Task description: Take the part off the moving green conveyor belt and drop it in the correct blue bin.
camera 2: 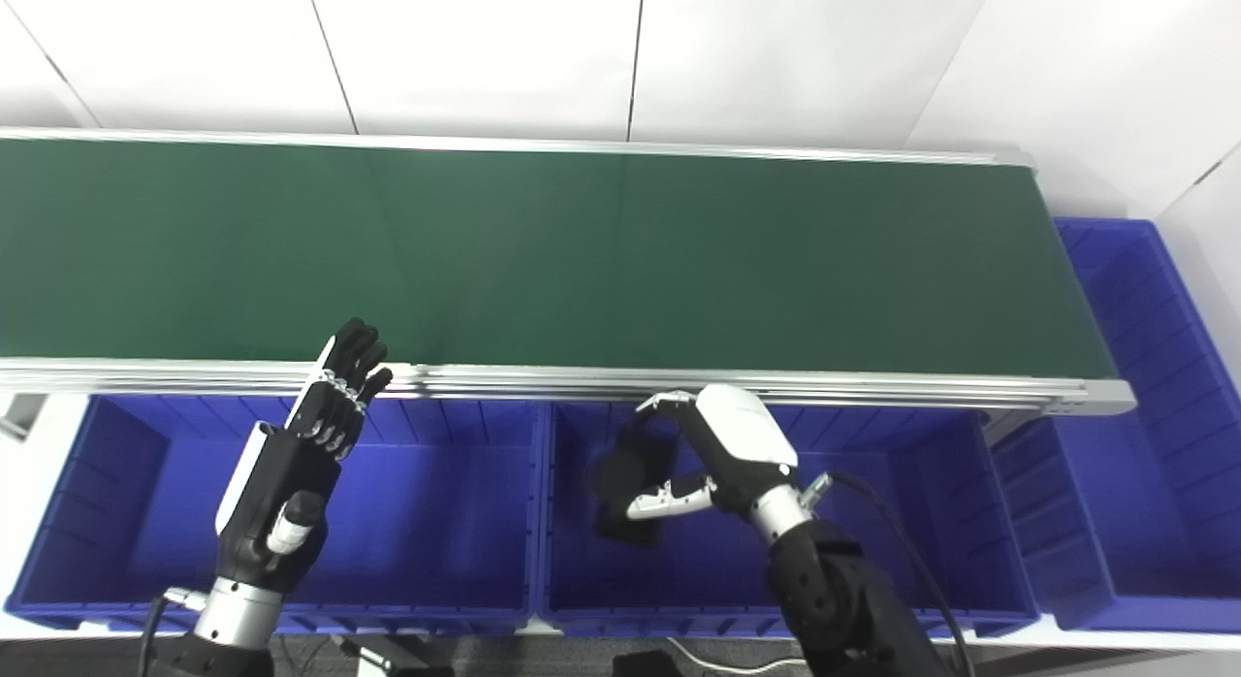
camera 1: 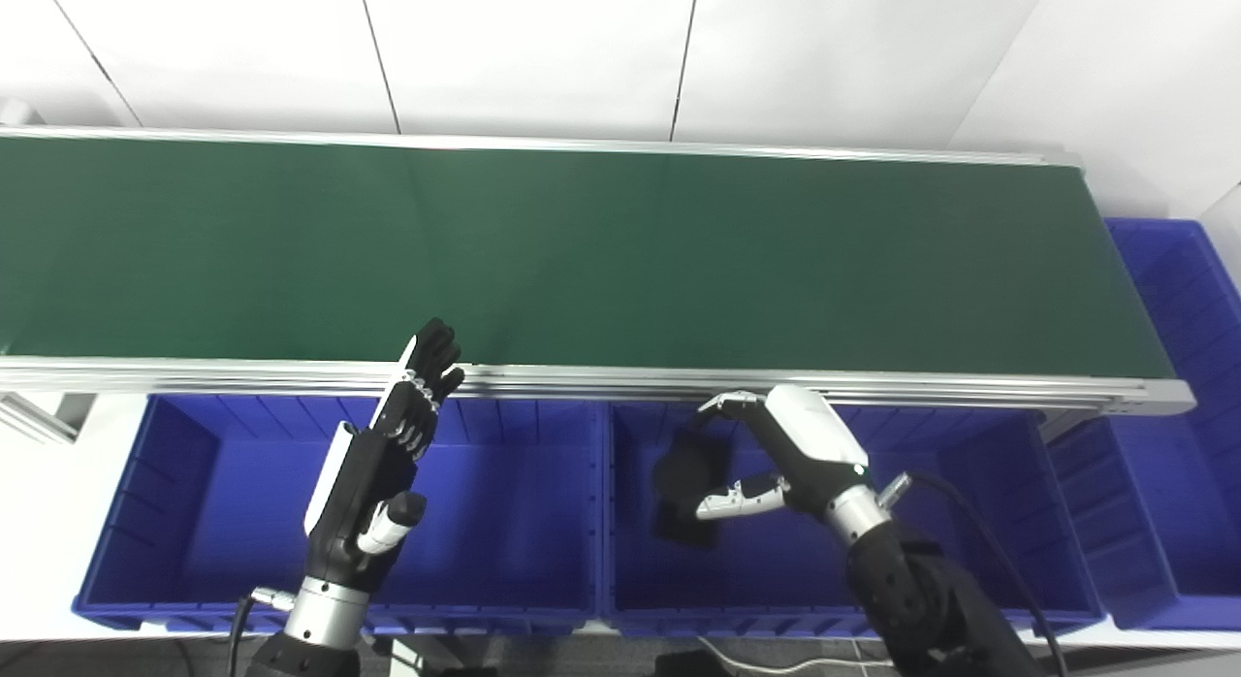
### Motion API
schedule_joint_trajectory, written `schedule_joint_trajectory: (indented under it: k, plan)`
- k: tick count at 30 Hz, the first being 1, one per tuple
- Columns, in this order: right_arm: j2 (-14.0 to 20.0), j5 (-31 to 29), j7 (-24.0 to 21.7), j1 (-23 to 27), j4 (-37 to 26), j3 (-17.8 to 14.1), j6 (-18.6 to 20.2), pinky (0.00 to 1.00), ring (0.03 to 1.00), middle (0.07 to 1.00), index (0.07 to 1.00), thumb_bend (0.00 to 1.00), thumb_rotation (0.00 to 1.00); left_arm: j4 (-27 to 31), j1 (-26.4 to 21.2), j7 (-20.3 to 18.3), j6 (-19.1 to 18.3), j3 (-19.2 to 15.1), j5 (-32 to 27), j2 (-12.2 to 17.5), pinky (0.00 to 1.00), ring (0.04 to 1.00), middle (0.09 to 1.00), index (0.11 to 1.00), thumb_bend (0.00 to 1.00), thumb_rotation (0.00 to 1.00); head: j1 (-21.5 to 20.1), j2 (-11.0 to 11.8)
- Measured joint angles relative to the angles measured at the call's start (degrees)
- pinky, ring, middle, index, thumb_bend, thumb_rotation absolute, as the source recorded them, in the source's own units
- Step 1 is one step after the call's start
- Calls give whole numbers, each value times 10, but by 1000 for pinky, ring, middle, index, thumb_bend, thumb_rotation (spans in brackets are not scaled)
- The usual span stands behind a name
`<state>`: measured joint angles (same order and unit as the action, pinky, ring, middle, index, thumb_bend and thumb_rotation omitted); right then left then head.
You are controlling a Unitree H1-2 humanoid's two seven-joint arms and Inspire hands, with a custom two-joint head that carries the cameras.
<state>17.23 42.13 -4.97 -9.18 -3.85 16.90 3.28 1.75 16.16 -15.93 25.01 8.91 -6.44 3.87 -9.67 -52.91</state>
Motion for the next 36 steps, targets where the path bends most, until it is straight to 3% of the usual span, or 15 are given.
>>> schedule_joint_trajectory:
  k: [4,9,14,20,24,28,36]
  plan:
    - [0,10,57,-28,-10,-5,-29,933,1000,1000,1000,897,680,0,1,-1,0,0,0,-1,967,985,994,986,870,845,0,2]
    - [-9,-28,100,-71,-56,-23,-69,839,978,1000,1000,875,619,1,3,-5,0,-2,0,-1,956,981,988,979,882,841,0,-1]
    - [-29,-110,103,-103,-91,-35,-96,880,978,1000,1000,903,726,6,9,-7,0,-6,0,0,959,981,990,984,874,841,2,-2]
    - [-53,-258,89,-121,-88,-40,-153,898,925,952,1000,928,669,8,10,-17,0,-9,1,1,945,975,988,982,898,847,16,-3]
    - [-70,-326,76,-123,-59,-40,-186,886,907,937,1000,950,678,16,15,-17,0,-9,6,0,942,972,983,979,907,842,27,3]
    - [-81,-348,67,-124,-16,-42,-217,908,913,945,1000,958,707,16,20,-16,0,-8,18,0,942,974,983,975,909,835,38,10]
    - [-99,-337,72,-133,16,-57,-263,915,922,949,1000,946,725,16,26,-11,0,-7,22,-1,945,973,986,978,928,832,45,30]
